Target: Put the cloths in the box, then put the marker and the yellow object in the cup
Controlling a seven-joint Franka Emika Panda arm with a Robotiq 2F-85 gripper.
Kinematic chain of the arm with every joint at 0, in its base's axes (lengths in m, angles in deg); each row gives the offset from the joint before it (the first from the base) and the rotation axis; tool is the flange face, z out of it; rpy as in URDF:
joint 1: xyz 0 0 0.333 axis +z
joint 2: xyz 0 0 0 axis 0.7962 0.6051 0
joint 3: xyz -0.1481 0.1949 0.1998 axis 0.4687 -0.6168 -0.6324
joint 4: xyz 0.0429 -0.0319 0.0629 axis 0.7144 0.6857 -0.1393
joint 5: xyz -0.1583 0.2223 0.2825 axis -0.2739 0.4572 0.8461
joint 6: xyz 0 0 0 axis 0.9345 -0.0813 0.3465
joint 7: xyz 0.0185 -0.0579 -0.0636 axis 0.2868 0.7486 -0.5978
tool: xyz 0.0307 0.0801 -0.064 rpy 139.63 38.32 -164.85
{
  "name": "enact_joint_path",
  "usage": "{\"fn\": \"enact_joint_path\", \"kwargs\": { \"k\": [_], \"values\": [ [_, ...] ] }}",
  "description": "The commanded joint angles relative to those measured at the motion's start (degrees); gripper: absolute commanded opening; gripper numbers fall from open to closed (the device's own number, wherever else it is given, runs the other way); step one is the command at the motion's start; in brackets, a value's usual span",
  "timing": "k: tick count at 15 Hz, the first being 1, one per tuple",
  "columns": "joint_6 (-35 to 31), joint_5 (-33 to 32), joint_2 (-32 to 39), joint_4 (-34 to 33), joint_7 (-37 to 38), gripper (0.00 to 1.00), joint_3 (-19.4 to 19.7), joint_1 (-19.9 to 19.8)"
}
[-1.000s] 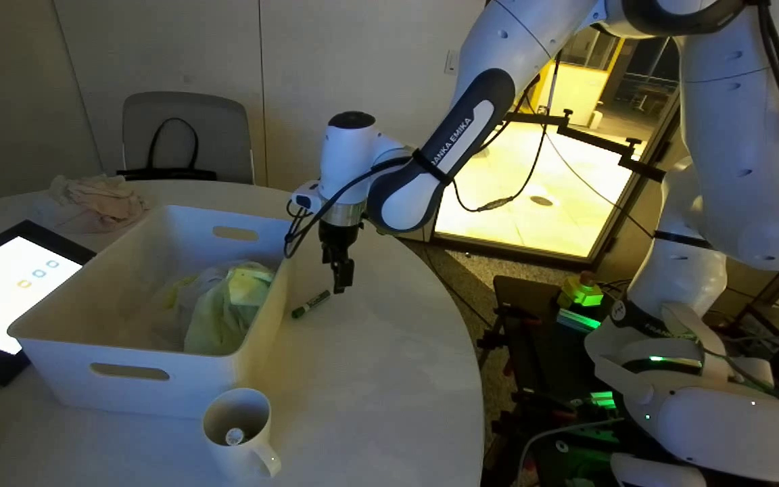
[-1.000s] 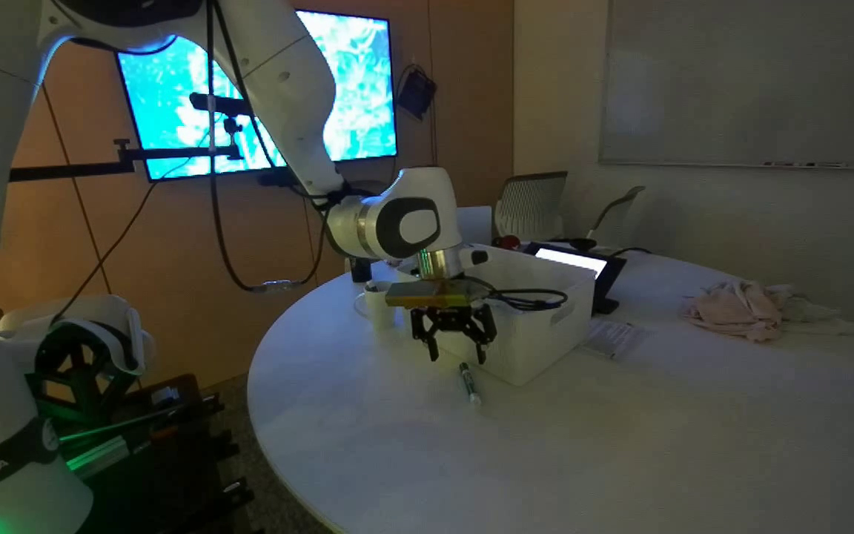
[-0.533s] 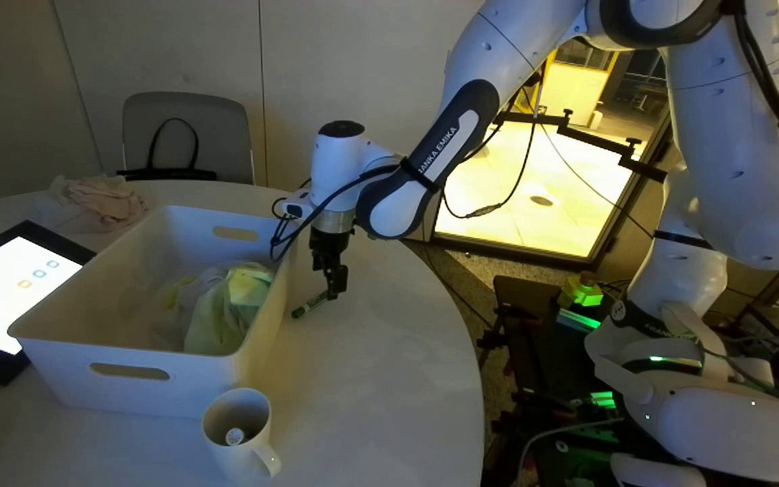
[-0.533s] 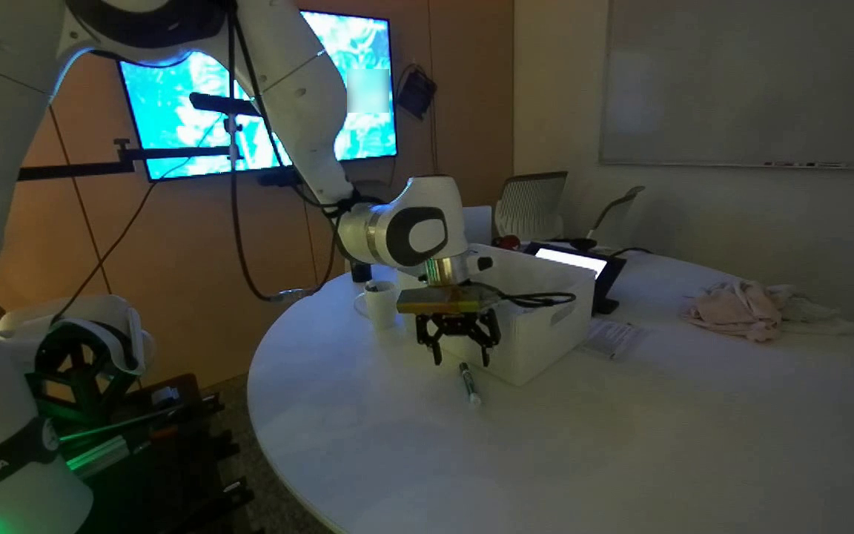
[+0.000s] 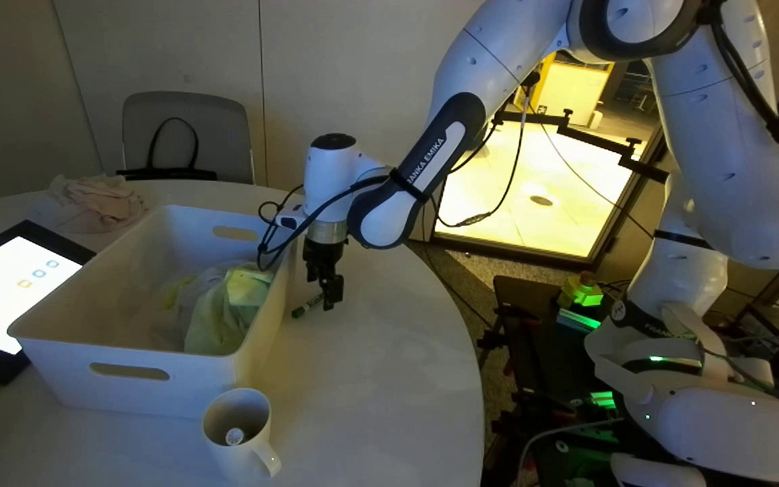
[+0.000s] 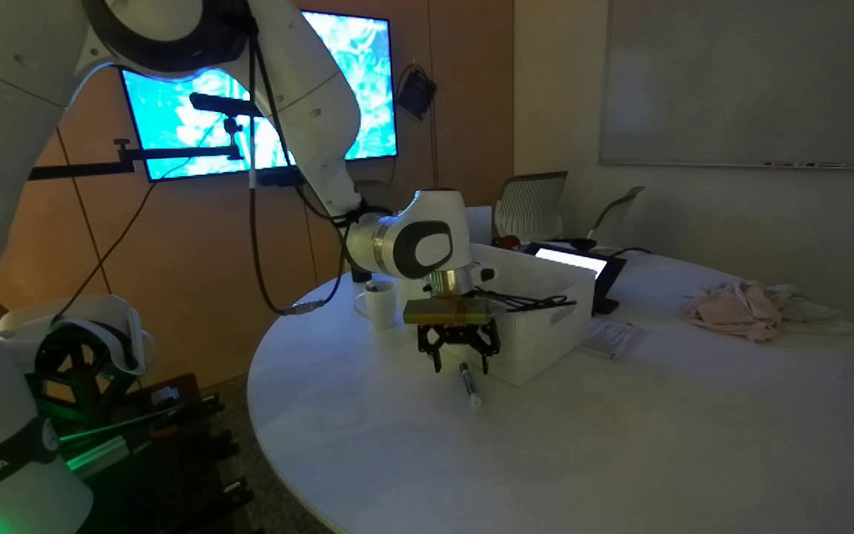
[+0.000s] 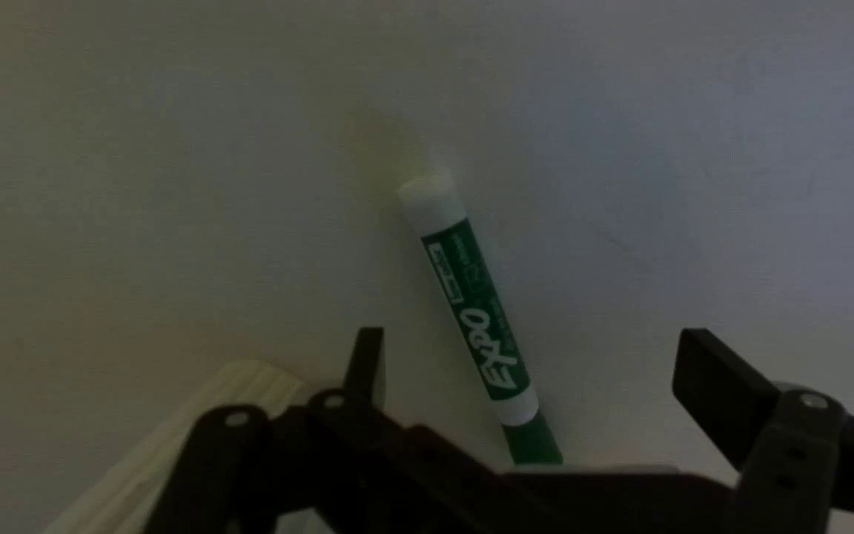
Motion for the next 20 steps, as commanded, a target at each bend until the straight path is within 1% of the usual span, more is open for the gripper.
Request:
{"fn": "enact_joint_path", "kwargs": {
  "k": [1,13,20],
  "values": [
    [1.3,1.4,2.2,-2.8,-2.8,1.0,-1.5,-1.4],
    [3.1,2.2,6.8,-6.9,-6.2,1.0,-2.8,-2.6],
    [4.0,3.4,7.6,-7.9,-7.4,1.0,-2.9,-2.9]
  ]
}}
